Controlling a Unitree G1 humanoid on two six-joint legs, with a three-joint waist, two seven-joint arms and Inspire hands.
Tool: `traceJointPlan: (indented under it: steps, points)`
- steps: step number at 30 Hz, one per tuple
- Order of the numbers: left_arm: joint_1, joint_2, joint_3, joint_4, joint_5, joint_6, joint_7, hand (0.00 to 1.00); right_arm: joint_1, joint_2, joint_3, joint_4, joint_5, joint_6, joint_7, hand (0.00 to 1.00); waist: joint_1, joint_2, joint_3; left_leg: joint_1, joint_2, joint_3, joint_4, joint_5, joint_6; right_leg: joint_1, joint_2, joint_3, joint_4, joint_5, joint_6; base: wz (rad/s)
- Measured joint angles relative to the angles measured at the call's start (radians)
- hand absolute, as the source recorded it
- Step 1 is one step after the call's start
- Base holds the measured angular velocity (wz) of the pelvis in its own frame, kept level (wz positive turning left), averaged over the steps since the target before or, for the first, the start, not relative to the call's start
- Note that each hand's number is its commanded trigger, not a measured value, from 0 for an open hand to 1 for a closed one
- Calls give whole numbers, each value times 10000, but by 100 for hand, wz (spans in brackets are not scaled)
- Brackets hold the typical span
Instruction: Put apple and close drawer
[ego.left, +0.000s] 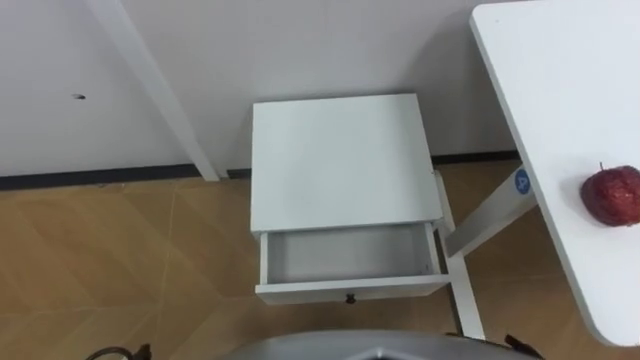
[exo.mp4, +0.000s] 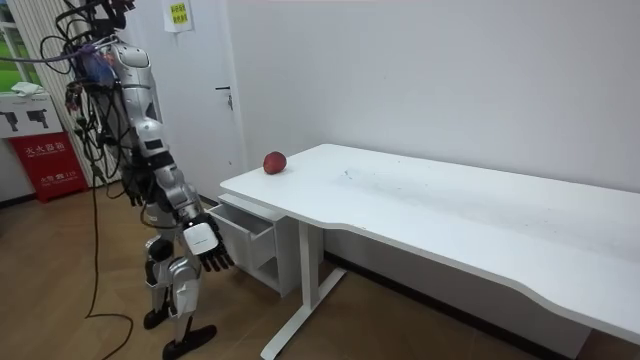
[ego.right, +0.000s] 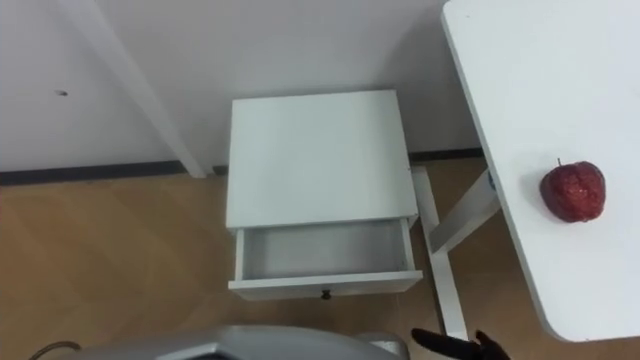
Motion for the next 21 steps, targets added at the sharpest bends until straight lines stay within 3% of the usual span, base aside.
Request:
traceJointPlan:
  steps: [4,6,10,15,18,21]
  points:
    - [341,50,1041,-4,40,23,53,0,202,-73,-2001,-42,1539,36,-730,0,-322,-79,-12,32,8,70,-21,0,1,-16,-4,30,-9,-9,9,-4]
    - [431,77,1121,0,10,42,191,0,213,-124,-2324,-98,2211,23,-1144,0,-423,-111,-24,16,8,116,-23,-1,2,-60,-7,91,5,-17,18,-9]
    - [461,75,1112,13,-41,86,328,0,360,-135,-2758,-401,3598,4,-1982,0,-451,-114,-63,-36,45,404,18,-12,21,-293,-5,360,196,-20,20,-17]
    - [577,84,1114,-283,-49,73,529,0,469,-106,-3147,-1348,4032,-70,-3123,0,-641,-119,-97,-14,36,483,38,-29,45,-396,-24,512,360,-22,25,-9]
    - [525,99,1062,-474,-95,8,790,0,522,-82,-3159,-2891,4071,-300,-4284,0,-670,-150,-108,-11,39,548,-21,-31,50,-490,-28,607,470,-32,33,-9]
    - [469,196,712,-588,-160,-57,845,0,571,-99,-3041,-4547,3984,-856,-5486,0,-673,-161,-90,-52,33,629,2,-23,60,-631,-38,739,533,-66,42,-10]
